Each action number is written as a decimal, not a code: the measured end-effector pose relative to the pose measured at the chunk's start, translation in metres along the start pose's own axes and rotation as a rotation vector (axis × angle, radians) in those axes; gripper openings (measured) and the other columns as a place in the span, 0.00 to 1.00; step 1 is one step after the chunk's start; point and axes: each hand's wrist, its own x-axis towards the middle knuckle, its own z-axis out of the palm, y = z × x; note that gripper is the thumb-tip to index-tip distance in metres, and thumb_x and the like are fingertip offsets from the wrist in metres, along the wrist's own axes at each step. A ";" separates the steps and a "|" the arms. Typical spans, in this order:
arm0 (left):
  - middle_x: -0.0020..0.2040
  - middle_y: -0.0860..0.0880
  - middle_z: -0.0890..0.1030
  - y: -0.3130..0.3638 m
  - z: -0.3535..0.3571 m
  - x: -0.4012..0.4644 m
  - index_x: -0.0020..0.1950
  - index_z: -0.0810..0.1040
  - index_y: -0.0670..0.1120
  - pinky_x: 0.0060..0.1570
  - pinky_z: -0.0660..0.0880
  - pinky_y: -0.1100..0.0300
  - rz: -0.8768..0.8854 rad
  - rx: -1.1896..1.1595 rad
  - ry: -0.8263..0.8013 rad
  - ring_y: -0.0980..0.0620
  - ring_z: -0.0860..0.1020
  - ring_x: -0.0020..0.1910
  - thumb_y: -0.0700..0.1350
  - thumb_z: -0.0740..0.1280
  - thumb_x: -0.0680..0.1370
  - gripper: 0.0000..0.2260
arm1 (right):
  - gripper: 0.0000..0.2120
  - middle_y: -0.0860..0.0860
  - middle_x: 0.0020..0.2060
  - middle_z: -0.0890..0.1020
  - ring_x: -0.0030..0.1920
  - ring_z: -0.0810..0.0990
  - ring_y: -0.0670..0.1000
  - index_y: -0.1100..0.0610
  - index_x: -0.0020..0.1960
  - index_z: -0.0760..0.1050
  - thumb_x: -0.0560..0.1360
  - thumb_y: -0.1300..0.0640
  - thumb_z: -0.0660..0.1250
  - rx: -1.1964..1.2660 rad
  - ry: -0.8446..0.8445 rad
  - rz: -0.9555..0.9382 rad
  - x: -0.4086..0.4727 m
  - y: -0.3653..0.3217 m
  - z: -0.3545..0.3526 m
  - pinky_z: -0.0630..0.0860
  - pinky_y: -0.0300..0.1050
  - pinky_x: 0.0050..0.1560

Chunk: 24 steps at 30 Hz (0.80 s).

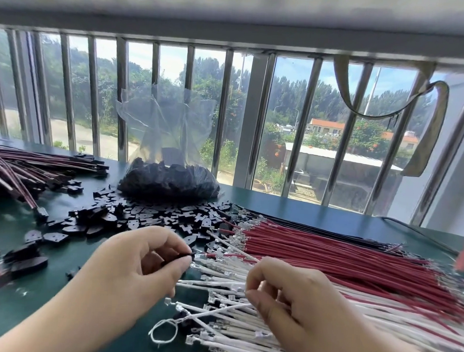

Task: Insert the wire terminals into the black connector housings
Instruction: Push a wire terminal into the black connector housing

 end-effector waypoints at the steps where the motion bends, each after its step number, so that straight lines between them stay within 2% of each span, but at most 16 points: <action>1: 0.31 0.47 0.83 0.001 0.002 0.000 0.41 0.83 0.57 0.30 0.74 0.69 -0.064 -0.127 -0.073 0.55 0.80 0.26 0.45 0.74 0.67 0.07 | 0.05 0.35 0.41 0.76 0.36 0.74 0.39 0.38 0.46 0.67 0.73 0.40 0.55 -0.007 0.005 -0.002 0.000 0.000 0.000 0.70 0.34 0.33; 5: 0.40 0.45 0.86 -0.003 0.008 0.000 0.45 0.84 0.58 0.46 0.81 0.56 -0.232 -0.322 -0.359 0.47 0.84 0.41 0.48 0.82 0.57 0.18 | 0.02 0.33 0.41 0.76 0.38 0.74 0.38 0.38 0.45 0.69 0.74 0.45 0.61 -0.014 -0.006 -0.002 0.000 0.000 0.001 0.69 0.33 0.33; 7: 0.44 0.44 0.86 -0.002 0.012 -0.002 0.46 0.84 0.58 0.49 0.80 0.52 -0.273 -0.356 -0.446 0.44 0.84 0.46 0.46 0.80 0.52 0.24 | 0.02 0.33 0.40 0.76 0.37 0.74 0.38 0.38 0.45 0.70 0.74 0.45 0.62 -0.016 -0.013 -0.002 0.001 0.000 0.002 0.69 0.32 0.33; 9: 0.44 0.42 0.86 -0.001 0.015 -0.002 0.46 0.84 0.57 0.47 0.80 0.54 -0.265 -0.369 -0.453 0.43 0.84 0.47 0.43 0.79 0.53 0.23 | 0.01 0.35 0.40 0.76 0.37 0.74 0.38 0.38 0.45 0.70 0.74 0.45 0.62 -0.012 -0.019 0.000 0.000 0.000 0.002 0.68 0.32 0.33; 11: 0.44 0.43 0.86 0.000 0.016 -0.003 0.47 0.84 0.57 0.42 0.79 0.62 -0.243 -0.385 -0.453 0.47 0.84 0.45 0.39 0.76 0.58 0.21 | 0.01 0.35 0.39 0.76 0.36 0.74 0.39 0.39 0.45 0.70 0.73 0.45 0.62 -0.010 -0.023 0.000 0.000 0.001 0.003 0.68 0.32 0.33; 14: 0.44 0.47 0.86 0.001 0.014 -0.006 0.49 0.83 0.56 0.40 0.77 0.67 -0.189 -0.366 -0.485 0.54 0.83 0.42 0.43 0.75 0.62 0.16 | 0.01 0.34 0.38 0.76 0.36 0.74 0.38 0.40 0.45 0.71 0.73 0.45 0.63 -0.004 -0.028 0.006 0.001 0.001 0.003 0.68 0.32 0.33; 18: 0.45 0.46 0.84 0.007 0.015 -0.010 0.51 0.81 0.59 0.49 0.78 0.53 -0.125 -0.242 -0.506 0.52 0.81 0.44 0.56 0.73 0.64 0.16 | 0.02 0.35 0.40 0.78 0.38 0.76 0.38 0.40 0.46 0.72 0.73 0.45 0.64 0.015 -0.067 0.002 0.000 0.002 0.004 0.71 0.33 0.35; 19: 0.45 0.47 0.84 0.008 0.016 -0.010 0.51 0.80 0.61 0.49 0.78 0.54 -0.124 -0.228 -0.491 0.53 0.81 0.43 0.56 0.73 0.65 0.15 | 0.01 0.36 0.40 0.78 0.39 0.76 0.39 0.40 0.45 0.73 0.73 0.45 0.64 0.021 -0.071 0.001 0.000 0.002 0.004 0.72 0.33 0.36; 22: 0.40 0.54 0.85 0.003 0.017 -0.009 0.50 0.82 0.60 0.36 0.74 0.69 -0.131 -0.212 -0.395 0.60 0.80 0.37 0.45 0.71 0.72 0.11 | 0.01 0.39 0.37 0.79 0.36 0.76 0.41 0.41 0.44 0.73 0.72 0.46 0.64 0.052 -0.043 0.018 0.001 0.003 0.003 0.71 0.33 0.35; 24: 0.35 0.56 0.83 0.001 0.017 -0.010 0.51 0.81 0.60 0.35 0.73 0.71 -0.150 -0.196 -0.361 0.60 0.80 0.34 0.38 0.70 0.73 0.16 | 0.02 0.39 0.36 0.79 0.34 0.75 0.41 0.41 0.44 0.74 0.72 0.46 0.64 0.073 -0.029 0.033 0.001 0.003 0.003 0.71 0.32 0.34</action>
